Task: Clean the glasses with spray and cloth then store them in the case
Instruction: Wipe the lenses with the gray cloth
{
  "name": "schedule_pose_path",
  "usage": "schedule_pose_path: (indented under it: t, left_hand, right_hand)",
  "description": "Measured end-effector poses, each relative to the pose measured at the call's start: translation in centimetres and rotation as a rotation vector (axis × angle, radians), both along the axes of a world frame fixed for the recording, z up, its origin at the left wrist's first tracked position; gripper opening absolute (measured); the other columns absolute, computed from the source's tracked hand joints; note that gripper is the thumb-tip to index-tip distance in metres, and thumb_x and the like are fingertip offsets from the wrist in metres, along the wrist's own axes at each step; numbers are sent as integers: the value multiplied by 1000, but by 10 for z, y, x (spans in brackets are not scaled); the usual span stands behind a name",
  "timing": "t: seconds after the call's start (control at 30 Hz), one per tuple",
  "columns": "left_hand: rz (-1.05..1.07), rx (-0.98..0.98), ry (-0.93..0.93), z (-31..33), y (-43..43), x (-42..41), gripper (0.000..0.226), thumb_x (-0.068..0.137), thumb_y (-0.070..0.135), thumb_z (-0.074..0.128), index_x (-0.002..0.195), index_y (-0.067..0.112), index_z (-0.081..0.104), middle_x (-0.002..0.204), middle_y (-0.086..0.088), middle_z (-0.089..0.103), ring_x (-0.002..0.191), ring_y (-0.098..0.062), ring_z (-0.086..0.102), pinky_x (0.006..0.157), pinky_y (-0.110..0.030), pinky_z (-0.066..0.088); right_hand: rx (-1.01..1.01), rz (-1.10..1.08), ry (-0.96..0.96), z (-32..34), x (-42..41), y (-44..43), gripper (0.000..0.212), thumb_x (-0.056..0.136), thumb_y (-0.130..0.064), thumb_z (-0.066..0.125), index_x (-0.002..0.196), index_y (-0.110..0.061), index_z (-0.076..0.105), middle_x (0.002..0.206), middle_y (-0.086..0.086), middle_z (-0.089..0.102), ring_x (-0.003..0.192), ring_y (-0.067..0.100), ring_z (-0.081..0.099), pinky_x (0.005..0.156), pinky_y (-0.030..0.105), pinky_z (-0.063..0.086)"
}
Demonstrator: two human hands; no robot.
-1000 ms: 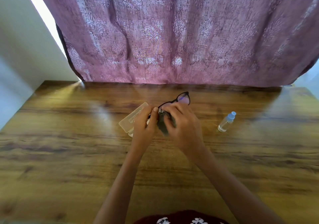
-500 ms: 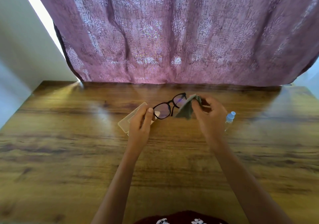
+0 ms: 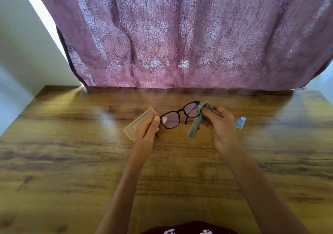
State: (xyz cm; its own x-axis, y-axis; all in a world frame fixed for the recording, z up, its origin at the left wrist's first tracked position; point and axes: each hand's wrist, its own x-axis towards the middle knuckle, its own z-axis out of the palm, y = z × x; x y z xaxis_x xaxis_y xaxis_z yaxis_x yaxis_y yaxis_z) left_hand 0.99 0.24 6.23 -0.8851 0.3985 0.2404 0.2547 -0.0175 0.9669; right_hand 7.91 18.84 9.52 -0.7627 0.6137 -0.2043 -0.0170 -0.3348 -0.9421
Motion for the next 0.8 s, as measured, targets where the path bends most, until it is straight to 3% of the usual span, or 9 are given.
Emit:
schedule_pose_path:
  t: [0.1, 0.17, 0.23, 0.33, 0.4, 0.5, 0.57, 0.7, 0.8]
  left_hand:
    - [-25, 1, -26, -4, -5, -2, 34, 98, 28, 43, 98, 2, 64, 97, -28, 61, 87, -30, 59, 78, -36, 43]
    - [-40, -28, -7, -5, -8, -4, 33, 99, 26, 42, 96, 2, 64, 95, -23, 63, 90, -35, 59, 78, -32, 45]
    - [-50, -55, 10, -4, -10, -6, 28, 98, 25, 43, 94, 10, 66, 94, -15, 65, 90, -29, 60, 78, -27, 45]
    - [-59, -35, -96, 3, -8, -7, 24, 100, 23, 46, 96, 32, 67, 99, 3, 68, 96, -6, 61, 87, -21, 44]
    - [-74, -40, -136, 11, -6, -9, 28, 100, 20, 45, 91, 36, 66, 96, 11, 65, 94, 7, 58, 90, -23, 41]
    - [-136, -122, -68, 18, 1, -15, 26, 99, 33, 46, 100, 24, 71, 103, 4, 70, 105, -8, 61, 96, -30, 43]
    - [-189, -197, -3, 26, 6, -19, 24, 98, 35, 48, 98, 27, 71, 97, 7, 72, 100, -11, 63, 92, -30, 46]
    - [-252, -343, 103, 40, 15, -19, 20, 96, 26, 54, 86, 37, 66, 76, 24, 66, 78, 7, 58, 75, -12, 42]
    - [-264, -406, 183, 45, 17, -18, 22, 96, 24, 55, 81, 38, 64, 74, 22, 65, 76, 10, 56, 73, -5, 38]
  right_hand:
    - [-178, 58, -11, 4, -1, 5, 9, 88, -2, 61, 88, -10, 62, 74, 0, 73, 70, 12, 70, 67, 26, 59]
    - [-236, 71, -11, 5, -1, 7, 10, 89, -2, 60, 86, -11, 59, 71, 0, 72, 67, 11, 69, 66, 25, 59]
    - [-229, 77, -3, 5, -2, 7, 11, 89, -1, 59, 84, -11, 59, 70, 1, 72, 66, 11, 69, 70, 27, 58]
    - [-215, 83, 24, 7, -2, 7, 11, 89, 0, 58, 85, -11, 58, 70, 1, 72, 63, 11, 69, 70, 27, 58]
    - [-217, 78, 35, 9, -2, 5, 12, 89, 0, 58, 84, -11, 58, 69, 1, 73, 63, 11, 69, 69, 27, 57]
    - [-232, 73, 50, 11, 0, 1, 16, 89, 2, 57, 80, -10, 60, 67, 1, 72, 62, 11, 70, 64, 25, 59]
    - [-229, 77, 52, 12, 1, -1, 17, 89, 2, 56, 78, -10, 61, 67, 1, 72, 62, 10, 69, 60, 23, 57]
    - [-238, 65, 53, 10, 1, -1, 16, 89, 1, 58, 78, -10, 61, 70, 1, 72, 65, 11, 69, 66, 24, 58]
    - [-193, 34, 64, 7, 2, 0, 13, 87, 0, 61, 78, -10, 60, 75, 3, 71, 68, 12, 69, 67, 24, 58]
